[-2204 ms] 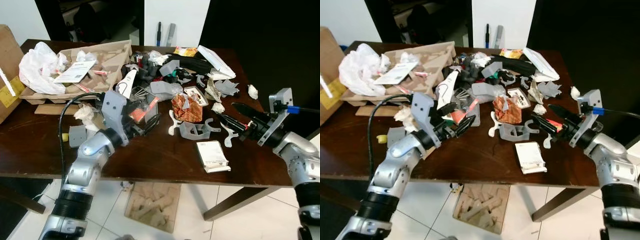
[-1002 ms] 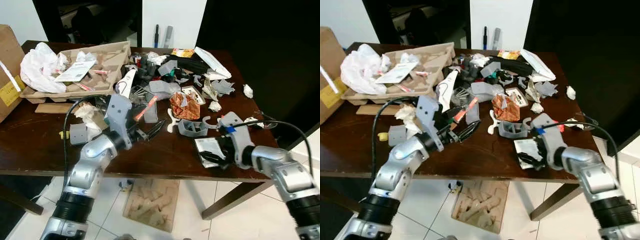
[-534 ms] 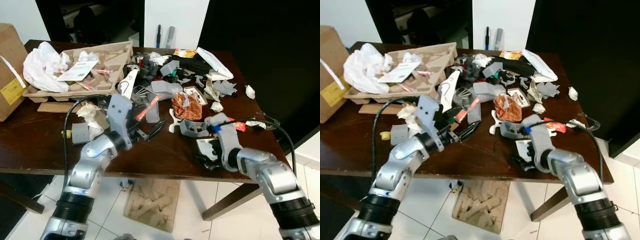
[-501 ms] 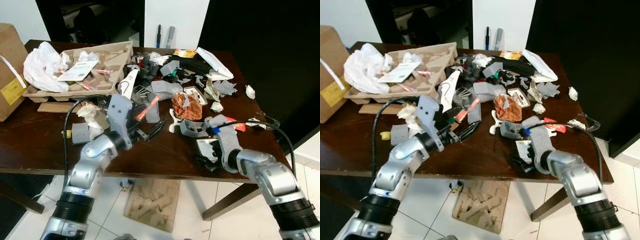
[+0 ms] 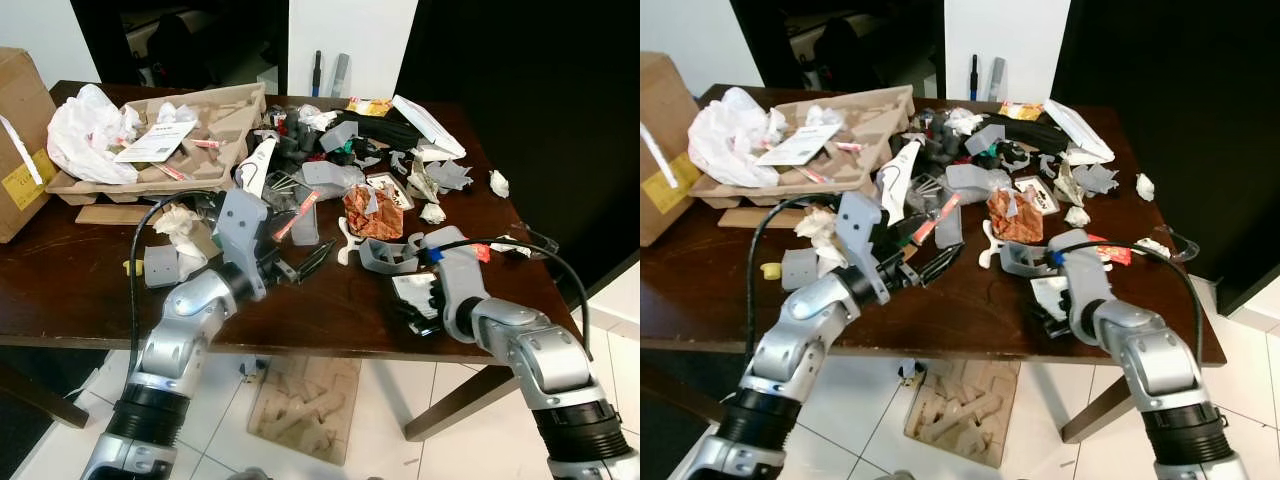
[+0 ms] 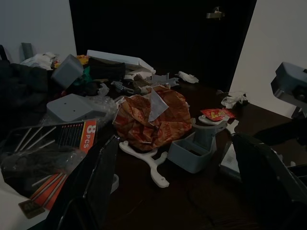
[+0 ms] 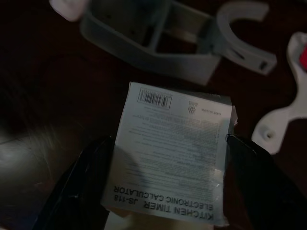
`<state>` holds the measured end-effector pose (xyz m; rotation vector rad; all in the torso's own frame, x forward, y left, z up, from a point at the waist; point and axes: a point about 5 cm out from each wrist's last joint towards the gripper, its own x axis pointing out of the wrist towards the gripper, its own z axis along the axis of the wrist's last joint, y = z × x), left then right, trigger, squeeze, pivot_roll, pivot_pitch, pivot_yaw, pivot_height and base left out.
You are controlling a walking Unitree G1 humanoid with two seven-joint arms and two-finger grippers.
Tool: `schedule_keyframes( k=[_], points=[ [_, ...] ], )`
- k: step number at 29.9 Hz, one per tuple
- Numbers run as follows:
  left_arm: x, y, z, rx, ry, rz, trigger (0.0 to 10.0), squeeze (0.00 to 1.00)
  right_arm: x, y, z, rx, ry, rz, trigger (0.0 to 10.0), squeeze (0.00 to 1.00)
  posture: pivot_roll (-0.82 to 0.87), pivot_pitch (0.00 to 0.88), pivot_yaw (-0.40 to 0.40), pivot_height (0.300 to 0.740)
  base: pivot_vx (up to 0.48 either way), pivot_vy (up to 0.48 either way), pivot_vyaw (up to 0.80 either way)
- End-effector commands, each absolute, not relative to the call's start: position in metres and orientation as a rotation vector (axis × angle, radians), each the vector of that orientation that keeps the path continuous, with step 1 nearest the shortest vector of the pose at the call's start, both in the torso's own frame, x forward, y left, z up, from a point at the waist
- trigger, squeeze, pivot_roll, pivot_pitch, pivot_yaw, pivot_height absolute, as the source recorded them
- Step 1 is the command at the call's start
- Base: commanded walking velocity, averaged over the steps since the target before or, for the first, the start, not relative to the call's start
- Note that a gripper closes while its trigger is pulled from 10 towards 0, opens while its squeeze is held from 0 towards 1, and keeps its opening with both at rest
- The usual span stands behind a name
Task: Picking trash to rubbish bin
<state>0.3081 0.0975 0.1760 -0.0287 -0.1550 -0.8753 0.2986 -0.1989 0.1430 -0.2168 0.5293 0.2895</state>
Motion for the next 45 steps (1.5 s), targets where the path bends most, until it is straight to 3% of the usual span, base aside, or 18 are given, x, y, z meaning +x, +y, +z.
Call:
schedule_keyframes(
  k=[1,18,34,40,45],
  points=[
    [0.308,0.094,0.173,-0.035,-0.143,-0.889,10.0,0.0,0.296,-0.202,0.137,-0.204,0.562,0.269,10.0,0.0,-0.01,0.131,-0.007,0.74,0.0,0.0,0.0],
    [0.307,0.093,0.171,-0.039,-0.14,-0.89,10.0,0.0,0.283,-0.19,0.113,-0.145,0.691,0.3,10.0,0.0,-0.01,0.129,-0.019,0.74,0.0,0.0,0.0],
    [0.306,0.092,0.17,-0.041,-0.142,-0.884,10.0,0.0,0.272,-0.188,0.093,-0.276,0.801,0.339,10.0,0.0,-0.01,0.128,-0.033,0.74,0.0,0.0,0.0],
    [0.306,0.092,0.171,-0.041,-0.142,-0.883,10.0,0.0,0.273,-0.186,0.095,-0.292,0.781,0.345,10.0,0.0,0.0,0.137,-0.03,0.74,0.0,0.0,0.0],
    [0.305,0.092,0.17,-0.042,-0.14,-0.884,10.0,0.0,0.285,-0.184,0.112,-0.291,0.657,0.323,10.0,0.0,-0.01,0.138,-0.027,0.74,0.0,0.0,0.0]
  ],
)
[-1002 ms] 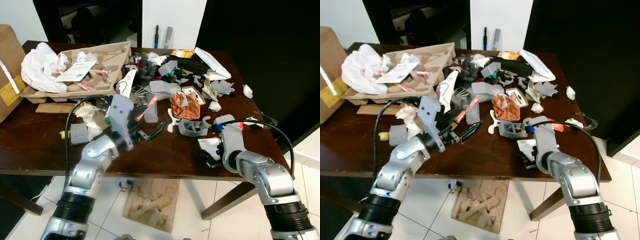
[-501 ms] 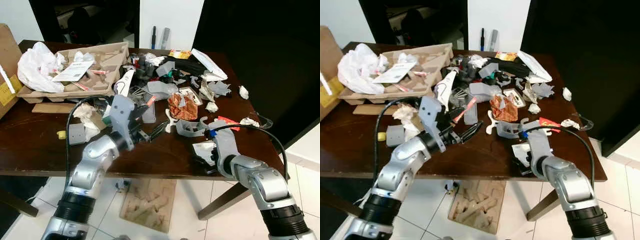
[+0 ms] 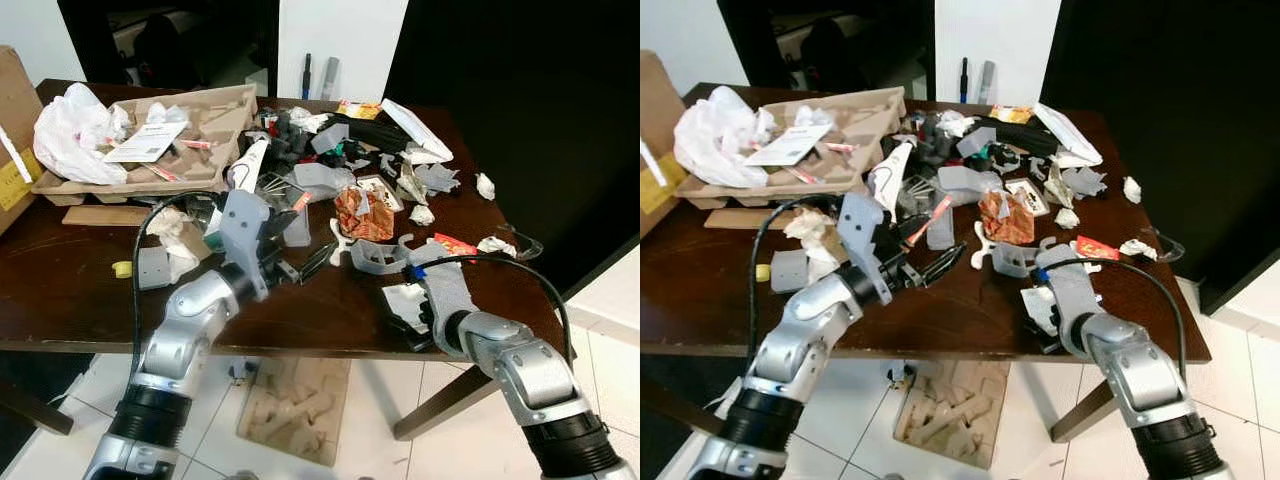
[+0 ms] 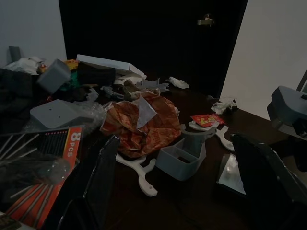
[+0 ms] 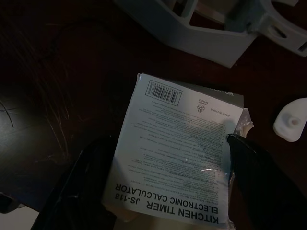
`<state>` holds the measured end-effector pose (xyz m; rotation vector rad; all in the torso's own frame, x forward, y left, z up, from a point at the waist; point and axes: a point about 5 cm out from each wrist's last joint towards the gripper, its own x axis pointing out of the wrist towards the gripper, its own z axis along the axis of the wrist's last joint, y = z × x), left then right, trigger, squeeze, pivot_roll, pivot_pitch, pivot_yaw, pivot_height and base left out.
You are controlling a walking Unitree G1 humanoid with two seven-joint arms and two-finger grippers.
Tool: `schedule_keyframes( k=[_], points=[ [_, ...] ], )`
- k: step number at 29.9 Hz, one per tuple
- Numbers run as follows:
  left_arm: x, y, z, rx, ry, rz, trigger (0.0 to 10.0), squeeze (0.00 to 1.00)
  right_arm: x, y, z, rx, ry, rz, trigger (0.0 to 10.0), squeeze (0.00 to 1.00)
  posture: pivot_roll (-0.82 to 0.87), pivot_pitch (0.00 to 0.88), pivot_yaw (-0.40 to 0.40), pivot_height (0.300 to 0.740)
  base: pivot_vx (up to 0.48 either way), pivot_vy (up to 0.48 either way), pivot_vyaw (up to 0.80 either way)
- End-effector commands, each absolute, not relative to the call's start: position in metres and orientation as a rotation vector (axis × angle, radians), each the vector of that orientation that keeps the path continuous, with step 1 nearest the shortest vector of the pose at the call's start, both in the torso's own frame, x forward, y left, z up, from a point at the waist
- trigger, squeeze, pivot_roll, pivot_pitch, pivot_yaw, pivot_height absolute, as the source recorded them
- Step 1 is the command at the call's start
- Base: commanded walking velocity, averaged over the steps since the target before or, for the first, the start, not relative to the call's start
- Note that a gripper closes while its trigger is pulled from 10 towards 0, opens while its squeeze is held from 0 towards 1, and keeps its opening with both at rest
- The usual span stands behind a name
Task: Picking trash to rubbish bin
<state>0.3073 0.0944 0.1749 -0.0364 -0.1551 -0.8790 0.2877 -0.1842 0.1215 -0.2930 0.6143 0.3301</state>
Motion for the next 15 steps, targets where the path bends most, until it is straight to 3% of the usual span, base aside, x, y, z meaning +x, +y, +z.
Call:
schedule_keyframes(
  k=[1,15],
  points=[
    [0.3051,0.0916,0.1699,-0.042,-0.139,-0.885,10.0,0.0,0.2862,-0.186,0.1131,-0.276,0.647,0.31,10.0,0.0,-0.01,0.138,-0.027,0.74,0.0,0.0,0.0],
    [0.3043,0.0891,0.1685,-0.044,-0.134,-0.894,10.0,0.0,0.2909,-0.1953,0.1138,-0.087,0.634,0.179,10.0,0.0,-0.01,0.142,-0.027,0.74,0.0,0.0,0.0]
  ],
)
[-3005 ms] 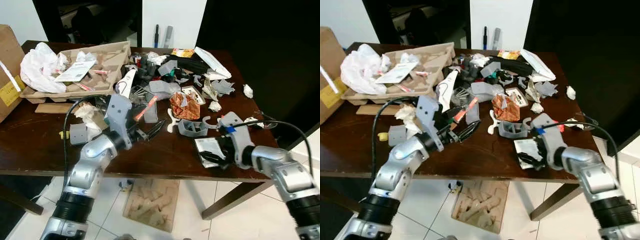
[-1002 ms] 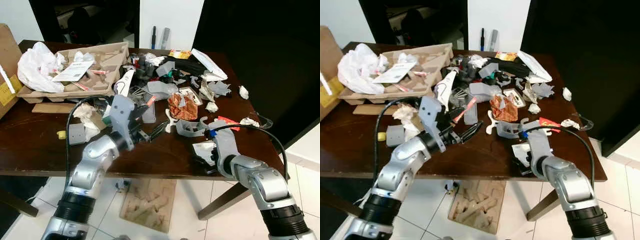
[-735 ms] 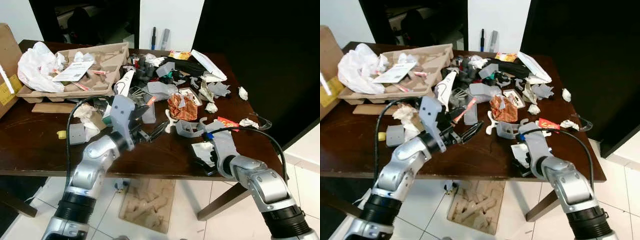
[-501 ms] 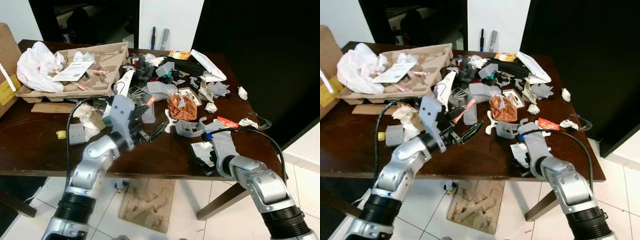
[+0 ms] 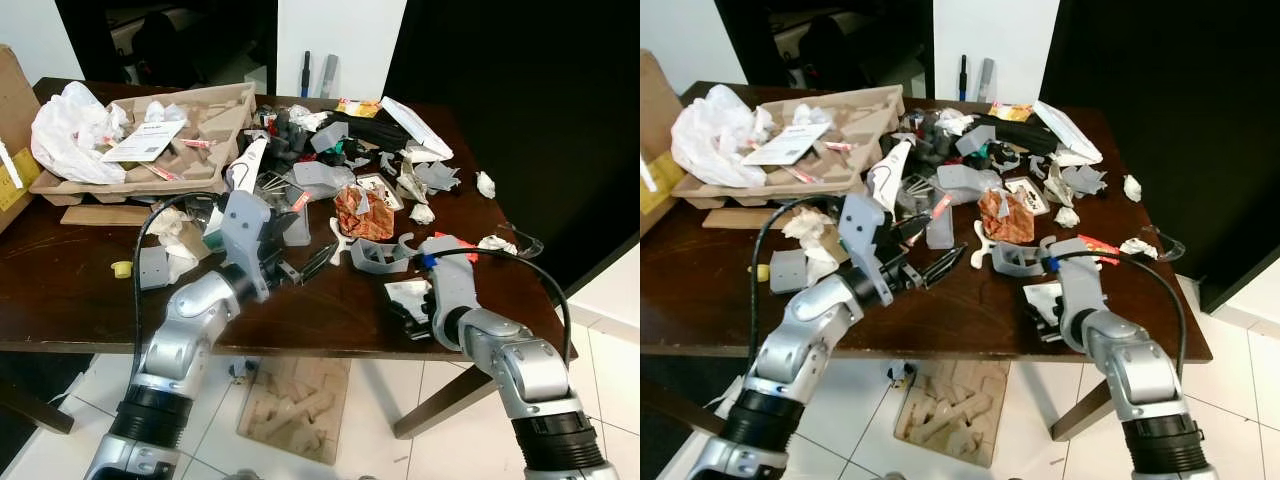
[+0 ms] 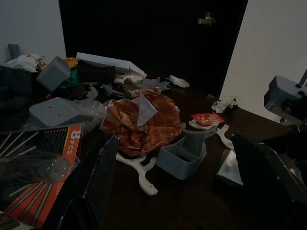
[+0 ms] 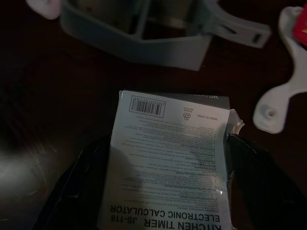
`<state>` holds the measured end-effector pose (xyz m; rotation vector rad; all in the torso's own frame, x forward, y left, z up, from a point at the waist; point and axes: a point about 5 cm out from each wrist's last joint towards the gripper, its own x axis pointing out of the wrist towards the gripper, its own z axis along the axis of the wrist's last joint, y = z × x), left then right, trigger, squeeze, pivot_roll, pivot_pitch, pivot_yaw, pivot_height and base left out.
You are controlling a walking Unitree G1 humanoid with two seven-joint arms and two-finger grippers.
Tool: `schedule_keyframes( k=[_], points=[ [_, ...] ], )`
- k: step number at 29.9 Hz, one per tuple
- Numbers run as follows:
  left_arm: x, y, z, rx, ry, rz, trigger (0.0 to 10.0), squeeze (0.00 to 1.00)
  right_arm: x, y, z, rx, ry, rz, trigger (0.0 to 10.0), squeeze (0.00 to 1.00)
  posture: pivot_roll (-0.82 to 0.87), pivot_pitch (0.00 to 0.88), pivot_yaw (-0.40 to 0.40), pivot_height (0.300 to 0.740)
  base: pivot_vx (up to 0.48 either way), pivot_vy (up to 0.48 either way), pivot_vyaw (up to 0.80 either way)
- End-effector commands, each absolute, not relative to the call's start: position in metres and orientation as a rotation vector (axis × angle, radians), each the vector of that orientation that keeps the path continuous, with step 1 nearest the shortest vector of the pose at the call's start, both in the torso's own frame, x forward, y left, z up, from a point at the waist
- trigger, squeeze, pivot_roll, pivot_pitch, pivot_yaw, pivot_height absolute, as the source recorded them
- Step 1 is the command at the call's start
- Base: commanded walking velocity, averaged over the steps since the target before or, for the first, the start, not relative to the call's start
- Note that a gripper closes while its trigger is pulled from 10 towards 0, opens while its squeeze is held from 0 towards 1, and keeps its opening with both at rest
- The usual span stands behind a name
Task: Picking trash to rubbish bin
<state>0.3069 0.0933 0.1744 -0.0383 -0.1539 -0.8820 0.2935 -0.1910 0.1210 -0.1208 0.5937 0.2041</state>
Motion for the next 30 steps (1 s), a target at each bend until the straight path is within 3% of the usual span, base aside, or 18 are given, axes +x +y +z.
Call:
schedule_keyframes(
  k=[1,21,30],
  points=[
    [0.305,0.089,0.168,-0.044,-0.134,-0.894,10.0,0.0,0.292,-0.195,0.115,-0.073,0.626,0.17,10.0,0.0,-0.01,0.142,-0.027,0.74,0.0,0.0,0.0],
    [0.304,0.087,0.169,-0.043,-0.135,-0.904,10.0,0.0,0.294,-0.199,0.115,-0.006,0.614,0.085,10.0,0.0,-0.01,0.143,-0.03,0.74,0.0,0.0,0.0],
    [0.304,0.088,0.169,-0.042,-0.137,-0.903,10.0,0.0,0.284,-0.197,0.094,-0.021,0.741,0.106,10.0,0.0,-0.01,0.139,-0.036,0.74,0.0,0.0,0.0]
  ],
)
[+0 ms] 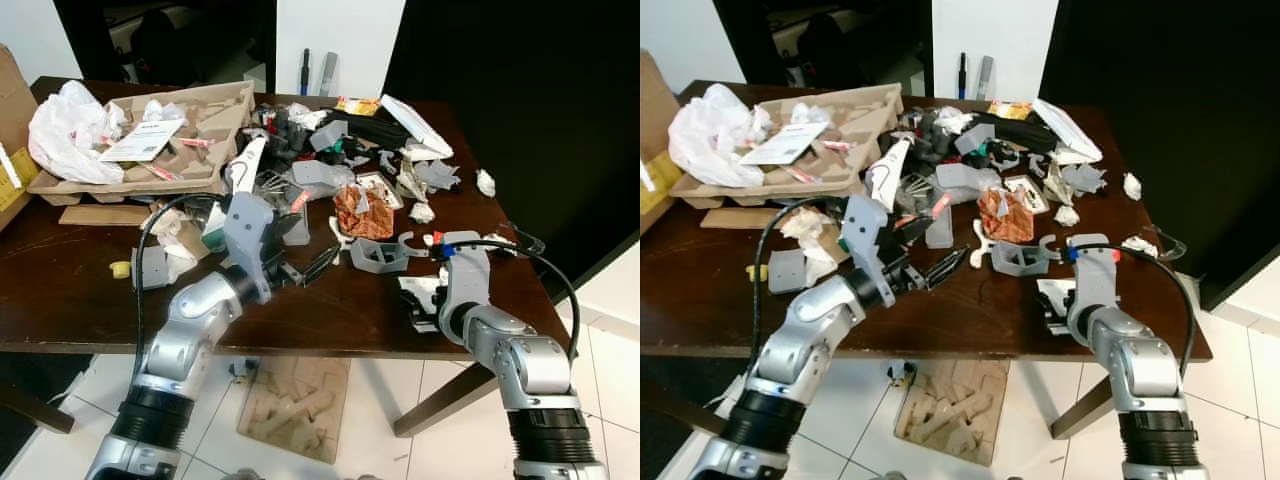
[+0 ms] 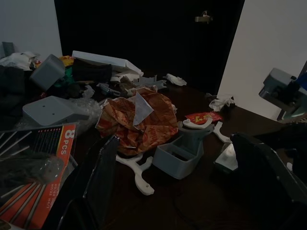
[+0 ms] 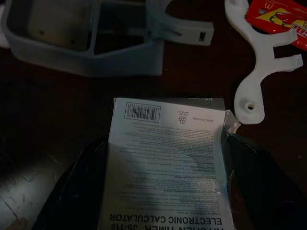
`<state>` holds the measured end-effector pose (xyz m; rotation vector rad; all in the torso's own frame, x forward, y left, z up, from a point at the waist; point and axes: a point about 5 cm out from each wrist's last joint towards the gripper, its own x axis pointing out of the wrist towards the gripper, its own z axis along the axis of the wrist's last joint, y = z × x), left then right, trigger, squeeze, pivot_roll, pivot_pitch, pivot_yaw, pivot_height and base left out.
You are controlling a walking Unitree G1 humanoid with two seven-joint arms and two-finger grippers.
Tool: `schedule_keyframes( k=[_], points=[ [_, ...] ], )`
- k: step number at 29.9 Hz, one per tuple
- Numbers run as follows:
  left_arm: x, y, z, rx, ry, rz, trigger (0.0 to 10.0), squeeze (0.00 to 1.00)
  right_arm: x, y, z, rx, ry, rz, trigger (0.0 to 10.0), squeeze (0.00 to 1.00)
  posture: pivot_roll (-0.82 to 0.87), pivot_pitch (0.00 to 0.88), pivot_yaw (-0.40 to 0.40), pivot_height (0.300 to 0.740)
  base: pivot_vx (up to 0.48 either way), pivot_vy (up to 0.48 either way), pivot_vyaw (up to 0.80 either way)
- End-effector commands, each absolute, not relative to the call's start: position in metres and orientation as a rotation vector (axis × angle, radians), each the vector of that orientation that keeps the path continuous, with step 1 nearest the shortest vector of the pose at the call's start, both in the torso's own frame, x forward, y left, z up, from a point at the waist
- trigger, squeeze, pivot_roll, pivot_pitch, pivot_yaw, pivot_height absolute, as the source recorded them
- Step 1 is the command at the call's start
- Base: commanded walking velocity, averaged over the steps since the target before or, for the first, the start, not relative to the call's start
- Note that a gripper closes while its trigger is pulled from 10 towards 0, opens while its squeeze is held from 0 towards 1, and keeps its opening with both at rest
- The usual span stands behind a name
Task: Picking trash to rubbish bin
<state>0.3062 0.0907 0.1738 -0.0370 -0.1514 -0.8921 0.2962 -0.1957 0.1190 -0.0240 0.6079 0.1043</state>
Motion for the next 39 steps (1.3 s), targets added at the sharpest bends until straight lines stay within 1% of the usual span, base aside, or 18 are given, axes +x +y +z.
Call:
schedule_keyframes(
  k=[1,12,18,19,20,21,34,39],
  points=[
    [0.304,0.087,0.169,-0.042,-0.137,-0.903,10.0,0.0,0.283,-0.196,0.093,-0.029,0.748,0.114,10.0,0.0,-0.01,0.139,-0.036,0.74,0.0,0.0,0.0],
    [0.304,0.087,0.168,-0.043,-0.137,-0.901,10.0,0.0,0.276,-0.191,0.084,-0.042,0.805,0.168,10.0,0.0,-0.01,0.137,-0.042,0.74,0.0,0.0,0.0],
    [0.303,0.087,0.168,-0.045,-0.136,-0.897,10.0,0.0,0.271,-0.191,0.079,-0.117,0.835,0.199,10.0,0.0,-0.01,0.142,-0.047,0.74,0.0,0.0,0.0],
    [0.303,0.087,0.167,-0.046,-0.136,-0.897,10.0,0.0,0.269,-0.188,0.078,-0.131,0.84,0.223,4.2,0.0,-0.01,0.142,-0.047,0.74,0.0,0.0,0.0],
    [0.303,0.087,0.167,-0.046,-0.136,-0.897,10.0,0.0,0.269,-0.188,0.078,-0.131,0.84,0.223,4.2,0.0,-0.01,0.142,-0.047,0.74,0.0,0.0,0.0],
    [0.303,0.087,0.167,-0.045,-0.136,-0.896,10.0,0.0,0.269,-0.188,0.079,-0.139,0.828,0.217,0.0,0.0,-0.01,0.143,-0.046,0.74,0.0,0.0,0.0],
    [0.304,0.088,0.168,-0.041,-0.135,-0.896,10.0,0.0,0.279,-0.181,0.089,-0.124,0.737,0.24,0.0,0.0,-0.01,0.142,-0.037,0.74,0.0,0.0,0.0],
    [0.305,0.088,0.169,-0.037,-0.136,-0.899,10.0,0.0,0.286,-0.172,0.101,-0.095,0.632,0.293,0.0,0.0,-0.01,0.138,-0.032,0.74,0.0,0.0,0.0]
  ],
)
